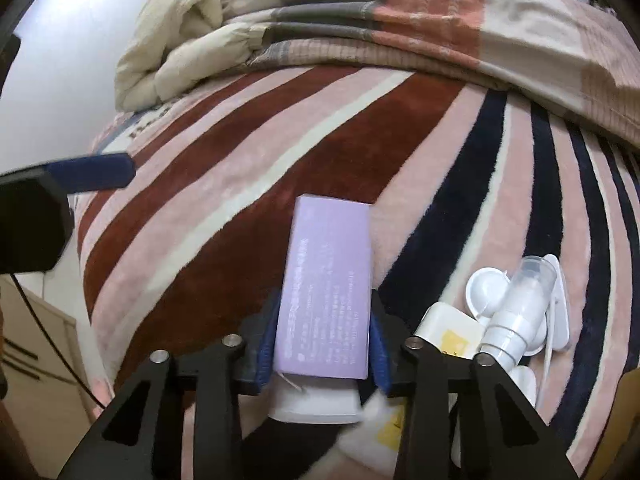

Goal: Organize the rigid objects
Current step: 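Grasp the purple box with the right gripper, then lower the purple box into the cardboard box and release it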

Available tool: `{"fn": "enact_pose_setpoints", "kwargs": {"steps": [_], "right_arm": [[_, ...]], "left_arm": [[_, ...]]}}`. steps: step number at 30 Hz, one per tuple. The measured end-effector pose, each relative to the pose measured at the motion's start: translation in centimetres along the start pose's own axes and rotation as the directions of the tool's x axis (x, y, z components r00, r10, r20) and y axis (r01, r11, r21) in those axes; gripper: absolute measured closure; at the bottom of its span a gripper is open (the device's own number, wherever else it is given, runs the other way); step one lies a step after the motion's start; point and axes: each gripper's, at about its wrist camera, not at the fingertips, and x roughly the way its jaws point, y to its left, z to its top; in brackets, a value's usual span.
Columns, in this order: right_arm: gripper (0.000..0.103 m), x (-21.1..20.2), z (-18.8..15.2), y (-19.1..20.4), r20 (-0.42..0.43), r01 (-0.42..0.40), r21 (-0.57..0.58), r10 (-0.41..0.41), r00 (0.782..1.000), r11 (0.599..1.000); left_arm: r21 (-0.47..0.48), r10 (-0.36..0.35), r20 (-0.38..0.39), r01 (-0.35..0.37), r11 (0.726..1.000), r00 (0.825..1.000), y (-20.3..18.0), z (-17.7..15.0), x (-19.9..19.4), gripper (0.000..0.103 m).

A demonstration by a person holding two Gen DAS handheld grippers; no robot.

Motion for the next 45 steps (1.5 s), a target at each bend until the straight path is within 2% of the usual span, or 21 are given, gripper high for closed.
{"fn": "enact_pose_setpoints", "kwargs": {"steps": [4, 10, 11, 15, 16, 21, 25, 28, 30, 35, 36, 37, 38, 39, 41, 45], "right_arm": [[0.070, -3.0, 0.5, 1.4, 0.042, -0.013, -0.097, 0.017, 0.999, 0.995], [0.070, -10.7, 2.0, 2.2, 0.120, -0.043, -0.177, 0.065, 0.991, 0.983], [0.070, -12.6, 2.1, 2.2, 0.152, -0.038, -0.196, 0.069, 0.986, 0.980], [0.070, -17.2, 2.4, 1.6, 0.193, -0.023, -0.206, 0.064, 0.979, 0.978], [0.070, -18.2, 2.3, 1.1, 0.198, -0.012, -0.201, 0.053, 0.979, 0.980], [0.071, -23.0, 1.5, -2.5, 0.221, 0.042, -0.147, -0.008, 0.975, 0.988], [0.071, -26.7, 0.2, -6.6, 0.240, 0.101, -0.081, -0.079, 0.968, 0.992], [0.071, -28.2, -0.7, -9.5, 0.215, 0.121, -0.030, -0.112, 0.970, 0.992], [0.071, -28.6, -1.3, -11.6, 0.168, 0.131, 0.009, -0.130, 0.977, 0.991], [0.071, -27.6, -3.3, -15.4, 0.061, 0.138, 0.077, -0.142, 0.988, 0.987], [0.071, -27.3, -3.5, -15.8, 0.048, 0.141, 0.087, -0.146, 0.988, 0.986], [0.069, -27.2, -3.9, -16.2, 0.035, 0.145, 0.090, -0.148, 0.988, 0.985], [0.069, -26.8, -4.1, -16.4, 0.008, 0.158, 0.090, -0.159, 0.987, 0.983], [0.066, -26.4, -4.3, -16.5, -0.009, 0.165, 0.089, -0.165, 0.986, 0.982], [0.051, -26.1, -4.7, -16.5, -0.026, 0.192, 0.071, -0.191, 0.981, 0.979], [0.048, -26.6, -5.1, -15.6, -0.014, 0.208, 0.048, -0.208, 0.978, 0.977]], "left_arm": [[0.006, -0.069, 0.012, 0.069, 0.998, 0.998, -1.1, 0.7, -0.6, 0.027], [0.066, -0.165, 0.039, 0.163, 0.984, 0.985, -5.3, 3.1, -1.6, 0.027], [0.082, -0.190, 0.050, 0.186, 0.979, 0.980, -6.2, 3.6, -1.8, 0.028], [0.133, -0.324, 0.056, 0.315, 0.940, 0.944, -10.1, 5.5, -2.2, 0.051], [0.150, -0.340, 0.051, 0.329, 0.932, 0.939, -11.2, 5.9, -2.2, 0.053], [0.209, -0.419, 0.007, 0.408, 0.889, 0.908, -17.6, 8.3, -0.8, 0.056], [0.241, -0.449, -0.049, 0.446, 0.862, 0.892, -22.5, 9.8, 1.4, 0.056], [0.259, -0.434, -0.118, 0.449, 0.855, 0.893, -26.1, 10.3, 3.9, 0.056], [0.274, -0.402, -0.161, 0.432, 0.859, 0.901, -28.1, 10.2, 5.6, 0.056], [0.281, -0.329, -0.249, 0.393, 0.876, 0.911, -30.5, 9.5, 8.7, 0.053], [0.301, -0.304, -0.253, 0.373, 0.878, 0.918, -30.9, 9.3, 8.9, 0.045], [0.322, -0.278, -0.249, 0.350, 0.880, 0.928, -31.2, 9.2, 9.0, 0.032], [0.336, -0.263, -0.240, 0.334, 0.881, 0.935, -31.3, 9.2, 8.9, 0.028], [0.343, -0.256, -0.232, 0.325, 0.881, 0.938, -31.3, 9.2, 8.7, 0.026], [0.349, -0.244, -0.220, 0.310, 0.884, 0.945, -31.1, 9.1, 8.1, 0.025], [0.357, -0.226, -0.172, 0.275, 0.893, 0.959, -29.8, 9.4, 6.2, 0.024]]}}
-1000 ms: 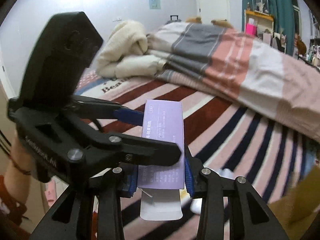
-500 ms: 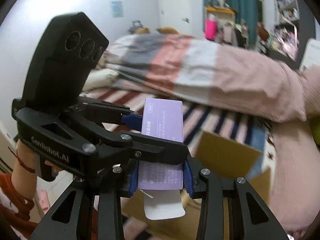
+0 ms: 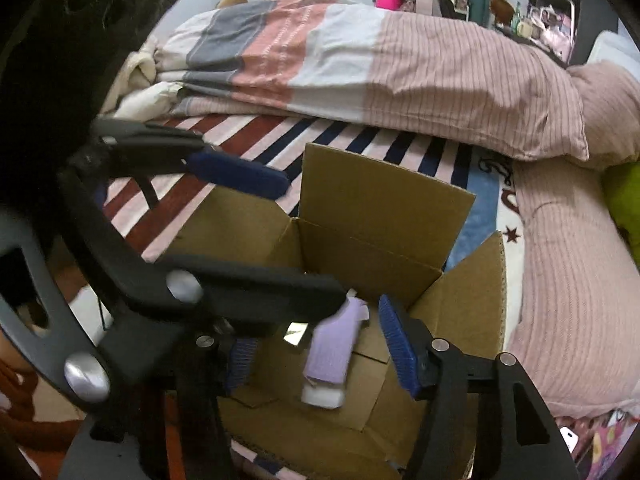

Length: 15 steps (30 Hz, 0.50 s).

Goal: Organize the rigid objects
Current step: 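Lower the purple box into the cardboard box and release it, then grasp the white soap bar with the right gripper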

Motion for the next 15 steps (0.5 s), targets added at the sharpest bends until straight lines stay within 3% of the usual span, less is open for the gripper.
{"fn": "enact_pose_setpoints", "kwargs": {"steps": [3, 9, 12, 15], "right_arm": [[0.048, -0.9, 0.5, 1.1, 0.032, -0.018, -0.006, 0.018, 0.999, 1.000], [0.048, -2.2, 2.3, 7.6, 0.106, -0.078, -0.102, 0.089, 0.990, 0.992], [0.048, -1.2, 3.3, 12.2, 0.116, -0.141, -0.155, 0.159, 0.980, 0.978], [0.048, 0.9, 3.9, 15.5, 0.091, -0.228, -0.177, 0.247, 0.965, 0.957]], "left_arm": [[-0.013, 0.021, 0.036, -0.021, 1.000, 0.999, 1.1, -0.5, -2.2, 0.024], [-0.078, 0.177, 0.124, -0.169, 0.983, 0.976, 5.5, -3.1, -8.3, 0.024], [-0.126, 0.241, 0.159, -0.223, 0.967, 0.957, 8.4, -5.4, -10.9, 0.024], [-0.181, 0.347, 0.162, -0.318, 0.931, 0.924, 11.1, -8.7, -12.2, 0.024]]}}
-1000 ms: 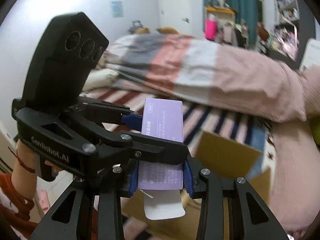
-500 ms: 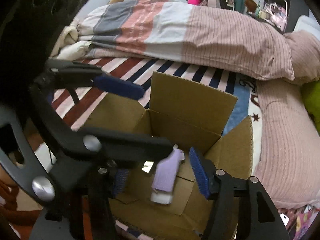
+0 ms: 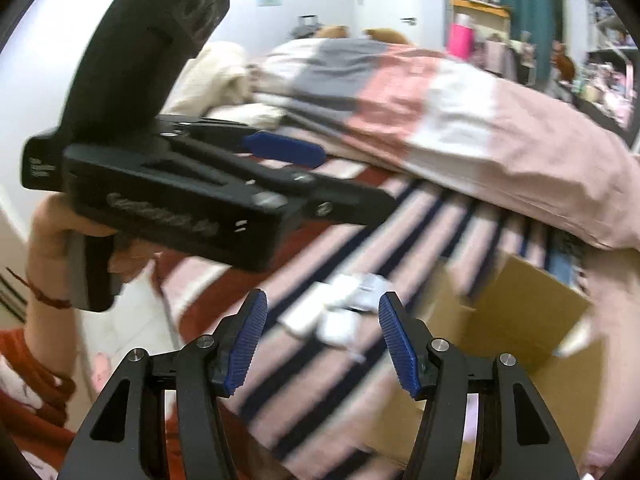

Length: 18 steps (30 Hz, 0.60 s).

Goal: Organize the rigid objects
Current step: 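Grasp the white soap bar with the right gripper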

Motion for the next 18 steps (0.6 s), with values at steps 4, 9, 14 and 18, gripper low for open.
{"fn": "enact_pose_setpoints", "kwargs": {"steps": [4, 9, 14, 18], "right_arm": [[0.048, 5.5, -1.0, 1.6, -0.057, -0.091, 0.052, 0.093, 0.994, 0.995], [0.048, 12.7, -5.1, -0.5, -0.155, -0.057, 0.260, 0.100, 0.983, 0.964], [0.048, 17.6, -8.4, -2.8, -0.172, 0.007, 0.438, 0.076, 0.982, 0.899], [0.049, 18.4, -8.0, -2.5, -0.140, 0.037, 0.447, 0.030, 0.990, 0.894]], "left_arm": [[-0.043, 0.035, -0.017, -0.036, 0.998, 0.999, 3.4, -3.8, 0.7, 0.024], [-0.161, 0.024, -0.035, -0.029, 0.987, 0.999, 7.0, -8.4, 2.5, 0.024], [-0.213, 0.009, -0.059, -0.021, 0.977, 0.998, 8.4, -11.3, 3.5, 0.024], [-0.251, -0.023, -0.047, 0.010, 0.968, 0.999, 9.0, -12.0, 3.1, 0.024]]}}
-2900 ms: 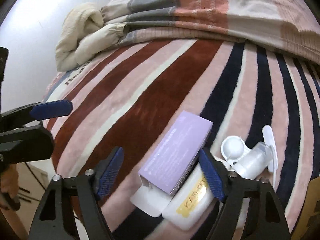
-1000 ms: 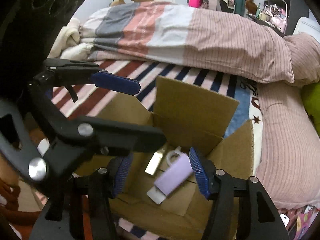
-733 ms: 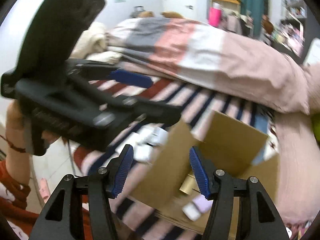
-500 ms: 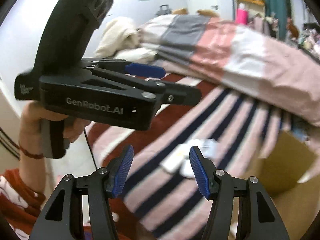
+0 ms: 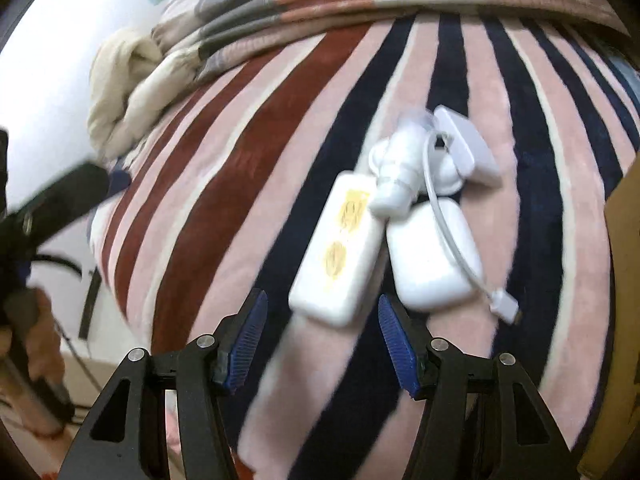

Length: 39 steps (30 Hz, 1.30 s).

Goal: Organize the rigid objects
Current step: 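Grasp the white soap bar with the right gripper, then lower the soap bar into the cardboard box and release it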

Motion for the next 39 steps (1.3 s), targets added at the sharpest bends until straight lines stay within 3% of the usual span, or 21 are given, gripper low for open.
{"fn": "enact_pose_setpoints", "kwargs": {"steps": [4, 5, 6, 9, 12, 15, 16, 17, 20, 21, 22, 23, 27, 31, 34, 35, 36, 39], "right_arm": [[0.050, 1.0, 0.4, 1.3, 0.006, 0.055, -0.028, -0.055, 0.998, 0.998], [0.065, 0.8, 0.7, 1.4, 0.013, 0.077, -0.043, -0.076, 0.997, 0.996], [0.066, 0.8, 0.6, 1.5, 0.021, 0.100, -0.078, -0.099, 0.995, 0.992], [0.068, 0.0, -0.2, 1.7, 0.014, 0.089, -0.146, -0.088, 0.996, 0.985], [0.068, -1.0, -1.6, 1.6, -0.046, 0.042, -0.233, -0.054, 0.997, 0.972], [0.067, -1.5, -1.9, 1.2, -0.075, 0.026, -0.268, -0.048, 0.996, 0.963], [0.060, -1.5, -1.7, 1.2, -0.071, 0.016, -0.262, -0.036, 0.997, 0.965], [0.047, -1.4, -1.5, 1.1, -0.067, 0.003, -0.251, -0.020, 0.998, 0.968], [0.043, -0.7, -1.1, 1.2, -0.034, 0.019, -0.234, -0.028, 0.999, 0.972], [0.045, -0.4, -1.0, 1.4, -0.014, 0.049, -0.246, -0.054, 0.998, 0.968], [0.067, -0.3, -0.9, 1.7, 0.004, 0.083, -0.256, -0.084, 0.996, 0.963], [0.072, 0.0, -0.7, 2.1, 0.022, 0.123, -0.281, -0.122, 0.992, 0.952], [0.072, -1.2, -0.3, 3.0, 0.060, 0.110, -0.322, -0.096, 0.994, 0.940], [0.072, -5.2, 0.3, 5.0, 0.120, 0.069, -0.371, -0.026, 0.992, 0.926], [0.072, -9.7, 0.7, 6.4, 0.165, 0.032, -0.428, 0.043, 0.985, 0.903], [0.072, -10.9, 0.6, 6.6, 0.171, 0.021, -0.440, 0.061, 0.983, 0.898], [0.072, -12.0, 0.7, 6.7, 0.182, 0.016, -0.448, 0.074, 0.981, 0.894], [0.072, -14.8, 1.2, 7.1, 0.218, 0.020, -0.458, 0.091, 0.972, 0.889]], "left_arm": [[0.000, 0.001, 0.008, -0.001, 1.000, 1.000, -0.2, 0.0, -0.6, 0.024], [-0.005, -0.005, 0.009, 0.005, 1.000, 1.000, -0.2, 0.0, -0.7, 0.024], [-0.008, -0.013, 0.009, 0.013, 1.000, 1.000, -0.2, -0.1, -0.7, 0.024], [-0.001, -0.013, 0.007, 0.013, 1.000, 1.000, -0.1, -0.3, -0.9, 0.024], [0.002, -0.010, 0.000, 0.010, 1.000, 1.000, -0.1, -0.3, -0.8, 0.024], [0.001, -0.010, -0.003, 0.010, 1.000, 1.000, -0.3, -0.3, -0.6, 0.024], [0.002, -0.013, -0.003, 0.013, 1.000, 1.000, -0.4, -0.4, -0.7, 0.024], [0.003, -0.016, -0.005, 0.016, 1.000, 1.000, -0.4, -0.4, -0.7, 0.024], [0.001, -0.021, -0.017, 0.021, 1.000, 1.000, -0.4, -0.8, -0.6, 0.024], [0.001, -0.019, -0.023, 0.019, 1.000, 1.000, -0.4, -0.9, -0.4, 0.024], [0.003, -0.020, -0.029, 0.020, 1.000, 0.999, -0.5, -1.0, -0.3, 0.024], [0.007, -0.024, -0.035, 0.024, 1.000, 0.999, -0.6, -1.2, -0.2, 0.024], [0.041, -0.074, -0.046, 0.075, 0.996, 0.996, -1.9, -1.3, -0.2, 0.024], [0.055, -0.142, -0.031, 0.144, 0.988, 0.989, -3.5, -0.3, -0.9, 0.024], [0.084, -0.227, -0.021, 0.228, 0.970, 0.974, -5.8, 0.8, -1.7, 0.025], [0.095, -0.254, -0.018, 0.254, 0.962, 0.967, -6.5, 1.2, -1.9, 0.026], [0.108, -0.288, -0.015, 0.287, 0.952, 0.958, -7.6, 1.7, -2.2, 0.034], [0.138, -0.350, -0.011, 0.348, 0.927, 0.937, -10.3, 3.4, -2.6, 0.064]]}}
